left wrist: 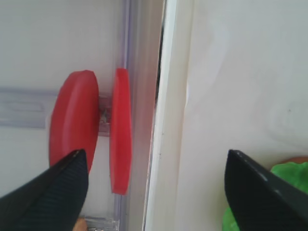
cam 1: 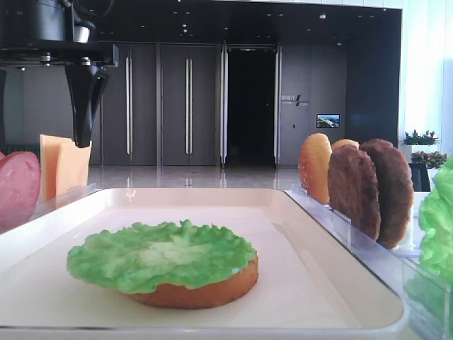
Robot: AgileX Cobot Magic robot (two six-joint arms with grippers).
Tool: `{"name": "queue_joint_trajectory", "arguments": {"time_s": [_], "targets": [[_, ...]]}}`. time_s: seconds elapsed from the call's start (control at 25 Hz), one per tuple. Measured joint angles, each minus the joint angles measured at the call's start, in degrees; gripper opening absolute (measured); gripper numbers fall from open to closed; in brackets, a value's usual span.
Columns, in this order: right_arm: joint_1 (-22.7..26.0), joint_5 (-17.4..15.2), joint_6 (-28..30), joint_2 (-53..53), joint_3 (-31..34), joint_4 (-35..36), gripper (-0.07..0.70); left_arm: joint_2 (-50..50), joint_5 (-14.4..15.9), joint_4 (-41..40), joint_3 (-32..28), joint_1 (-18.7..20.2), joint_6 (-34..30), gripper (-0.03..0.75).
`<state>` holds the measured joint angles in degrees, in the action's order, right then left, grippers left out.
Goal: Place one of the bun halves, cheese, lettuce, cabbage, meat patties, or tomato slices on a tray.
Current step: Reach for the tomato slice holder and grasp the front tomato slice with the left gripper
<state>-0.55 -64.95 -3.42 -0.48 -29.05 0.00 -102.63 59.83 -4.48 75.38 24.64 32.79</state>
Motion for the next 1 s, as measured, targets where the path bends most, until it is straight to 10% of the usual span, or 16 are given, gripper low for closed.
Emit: {"name": "queue_joint_trajectory", "arguments": {"time_s": [1.0], "targets": [[0.0,0.0,0.0,0.0,0.0,0.0,0.531,0.0,-0.92,0.63,0.0,0.0,-1.7,0.692]]}}
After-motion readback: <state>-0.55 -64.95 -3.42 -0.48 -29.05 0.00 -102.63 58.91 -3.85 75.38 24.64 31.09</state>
